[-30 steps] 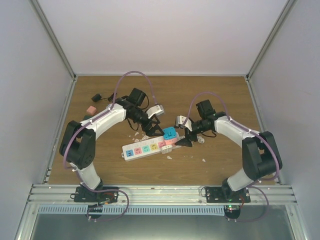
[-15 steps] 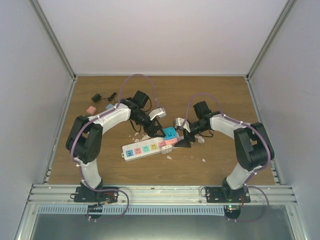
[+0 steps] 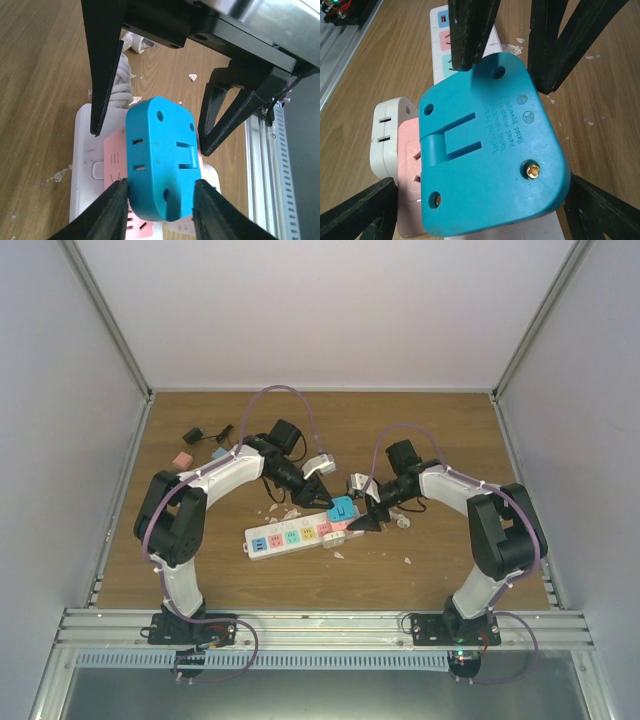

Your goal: Pull the plug off the socket

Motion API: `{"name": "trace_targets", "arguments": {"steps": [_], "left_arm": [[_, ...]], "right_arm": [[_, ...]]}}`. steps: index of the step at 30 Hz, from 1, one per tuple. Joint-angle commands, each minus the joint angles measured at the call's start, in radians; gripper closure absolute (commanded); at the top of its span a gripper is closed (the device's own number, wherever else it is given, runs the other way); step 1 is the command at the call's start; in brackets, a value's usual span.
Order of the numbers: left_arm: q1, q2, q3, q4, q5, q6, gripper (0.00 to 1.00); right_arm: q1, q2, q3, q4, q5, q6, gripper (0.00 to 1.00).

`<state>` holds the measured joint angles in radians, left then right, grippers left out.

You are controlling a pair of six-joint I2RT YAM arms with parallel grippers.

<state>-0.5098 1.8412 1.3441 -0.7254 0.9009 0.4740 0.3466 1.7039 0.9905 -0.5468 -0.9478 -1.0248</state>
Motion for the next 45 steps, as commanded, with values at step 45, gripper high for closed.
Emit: {"name": "trace_targets", "arguments": {"steps": [45], "left_arm": [[-0.133, -0.212, -0.183, 0.084, -0.458, 0.229, 0.93]], "right_arm": [[0.0, -0.211, -0.224, 0.414, -0.159, 0.302, 0.11]]}}
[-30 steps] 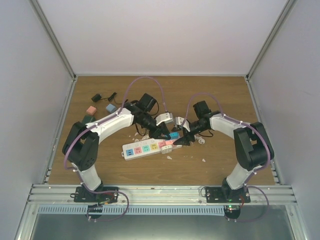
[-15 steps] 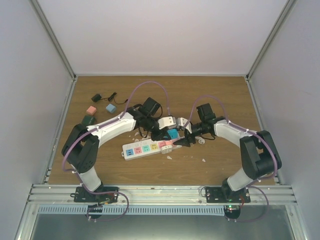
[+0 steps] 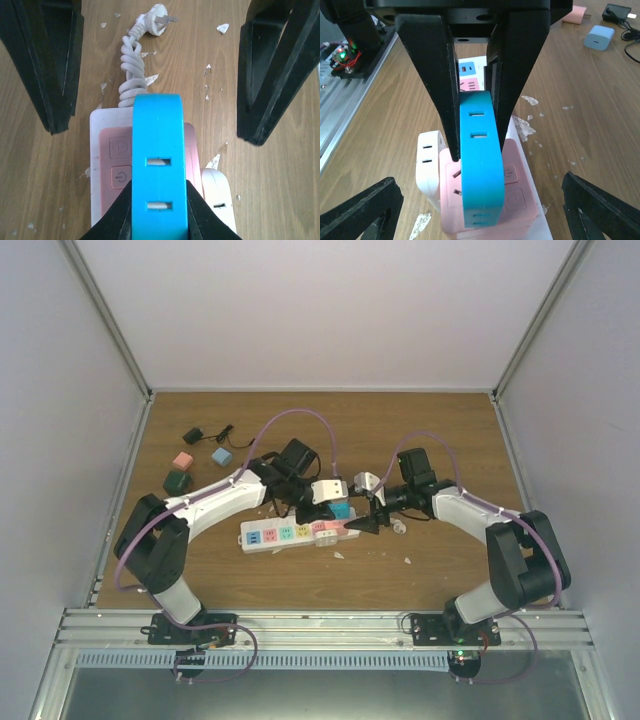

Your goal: Pull the plug off the socket

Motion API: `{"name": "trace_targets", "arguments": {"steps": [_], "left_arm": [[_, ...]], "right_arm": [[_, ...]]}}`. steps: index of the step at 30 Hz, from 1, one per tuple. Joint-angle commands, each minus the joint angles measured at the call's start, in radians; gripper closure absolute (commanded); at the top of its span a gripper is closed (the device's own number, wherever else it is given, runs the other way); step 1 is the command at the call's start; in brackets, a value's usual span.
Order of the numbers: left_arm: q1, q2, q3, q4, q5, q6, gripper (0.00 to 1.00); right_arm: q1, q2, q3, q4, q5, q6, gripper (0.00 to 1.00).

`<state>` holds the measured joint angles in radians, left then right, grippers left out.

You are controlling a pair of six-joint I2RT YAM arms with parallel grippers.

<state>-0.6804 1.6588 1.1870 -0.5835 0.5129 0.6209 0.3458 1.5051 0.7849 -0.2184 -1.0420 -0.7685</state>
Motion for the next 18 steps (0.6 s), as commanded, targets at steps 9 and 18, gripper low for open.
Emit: {"name": "trace_targets", "arguments": {"steps": [9, 18], "left_arm": [[0.103, -0.091, -0.052, -0.169, -0.008, 0.225, 0.94], [0.117, -0.102, -0.066, -0.159, 0.035, 0.257, 0.93]], "right_arm": [[0.075, 0.017, -0.05, 0.229, -0.022, 0.127, 0.09], [0.114, 0.07, -0.12, 0.456, 0.029, 0.194, 0.08]]}}
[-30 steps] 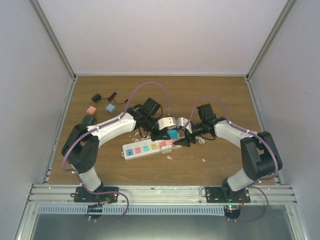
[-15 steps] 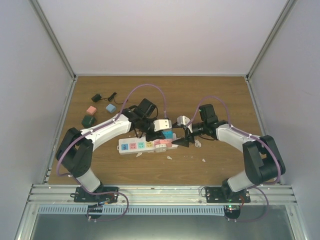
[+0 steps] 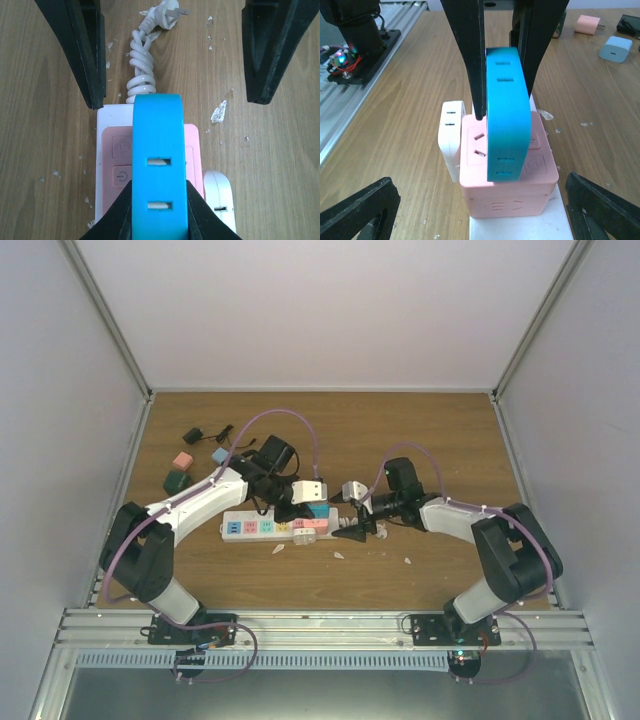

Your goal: Pull the plug off the socket

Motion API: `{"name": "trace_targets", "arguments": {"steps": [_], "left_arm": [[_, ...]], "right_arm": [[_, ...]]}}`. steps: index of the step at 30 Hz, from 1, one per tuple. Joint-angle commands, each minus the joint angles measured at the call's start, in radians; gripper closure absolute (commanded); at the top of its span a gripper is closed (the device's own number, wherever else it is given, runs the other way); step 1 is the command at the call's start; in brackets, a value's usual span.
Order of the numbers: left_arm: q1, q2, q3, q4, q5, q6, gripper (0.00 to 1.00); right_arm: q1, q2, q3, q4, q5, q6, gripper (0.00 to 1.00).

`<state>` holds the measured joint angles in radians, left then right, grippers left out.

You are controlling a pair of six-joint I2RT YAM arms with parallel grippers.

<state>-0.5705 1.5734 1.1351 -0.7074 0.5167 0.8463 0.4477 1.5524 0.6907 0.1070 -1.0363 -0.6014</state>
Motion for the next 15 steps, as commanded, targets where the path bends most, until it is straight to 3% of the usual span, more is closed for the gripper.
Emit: {"name": "trace_targets", "arguments": {"steps": [1, 15], "left_arm": [[0.008, -0.015, -0.014, -0.034, 0.04, 0.031, 0.93], [0.008, -0.011, -0.021, 0.004, 0.083, 0.031, 0.92]], "right_arm": [[0.014, 0.027, -0.033, 0.145, 0.03, 0.029, 0.08], [0.059, 0.093, -0.036, 0.203, 0.038, 0.032, 0.07]]}}
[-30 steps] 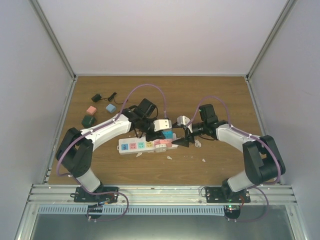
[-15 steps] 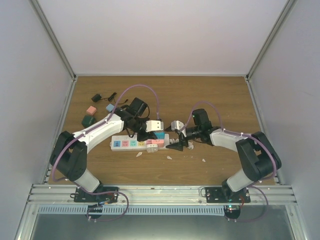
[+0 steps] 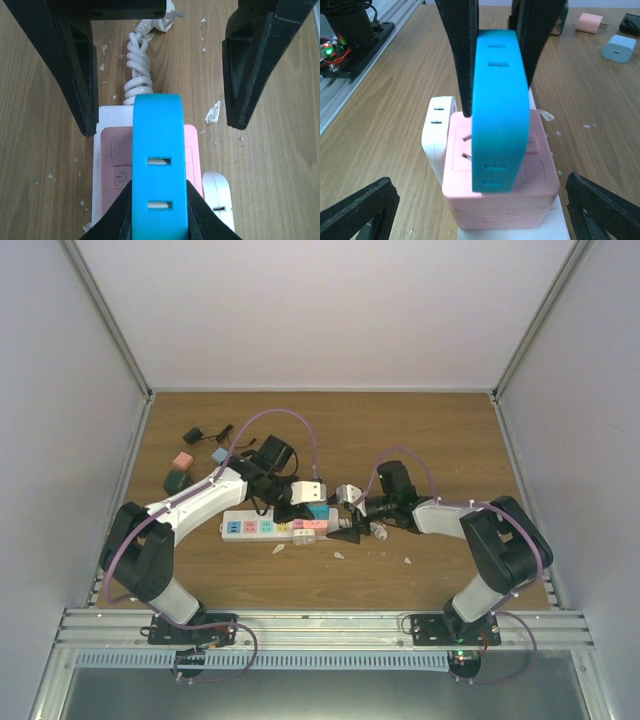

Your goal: Pull the plug off the socket

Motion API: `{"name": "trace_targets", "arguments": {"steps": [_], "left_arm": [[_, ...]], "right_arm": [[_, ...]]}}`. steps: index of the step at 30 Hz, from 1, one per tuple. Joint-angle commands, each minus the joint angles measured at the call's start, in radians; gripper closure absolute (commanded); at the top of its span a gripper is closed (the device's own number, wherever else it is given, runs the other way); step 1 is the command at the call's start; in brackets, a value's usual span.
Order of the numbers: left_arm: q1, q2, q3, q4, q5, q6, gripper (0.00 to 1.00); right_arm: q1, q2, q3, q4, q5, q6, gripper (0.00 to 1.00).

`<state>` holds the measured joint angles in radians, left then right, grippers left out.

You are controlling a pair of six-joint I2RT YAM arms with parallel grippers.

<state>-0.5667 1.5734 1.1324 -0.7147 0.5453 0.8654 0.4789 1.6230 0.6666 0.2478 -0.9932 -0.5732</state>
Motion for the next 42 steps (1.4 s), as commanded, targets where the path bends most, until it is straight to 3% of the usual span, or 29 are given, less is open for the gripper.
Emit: {"name": "trace_targets", "arguments": {"steps": [1, 15, 32, 42], "left_arm": [[0.004, -0.01, -0.019, 0.014, 0.057, 0.013, 0.92], [0.005, -0.006, -0.015, 0.039, 0.114, 0.004, 0.95], [0.041, -0.024, 0.051, -0.014, 0.199, 0.025, 0.98], [0.081, -0.013, 0.091, -0.09, 0.191, 0.083, 1.0]], "right_arm": [[0.03, 0.032, -0.01, 0.068, -0.001, 0.005, 0.07], [0.053, 0.151, 0.058, 0.119, 0.007, 0.038, 0.15], [0.053, 0.156, 0.034, 0.092, 0.029, -0.015, 0.49], [0.05, 0.147, 0.021, 0.078, 0.042, -0.029, 0.53]]}}
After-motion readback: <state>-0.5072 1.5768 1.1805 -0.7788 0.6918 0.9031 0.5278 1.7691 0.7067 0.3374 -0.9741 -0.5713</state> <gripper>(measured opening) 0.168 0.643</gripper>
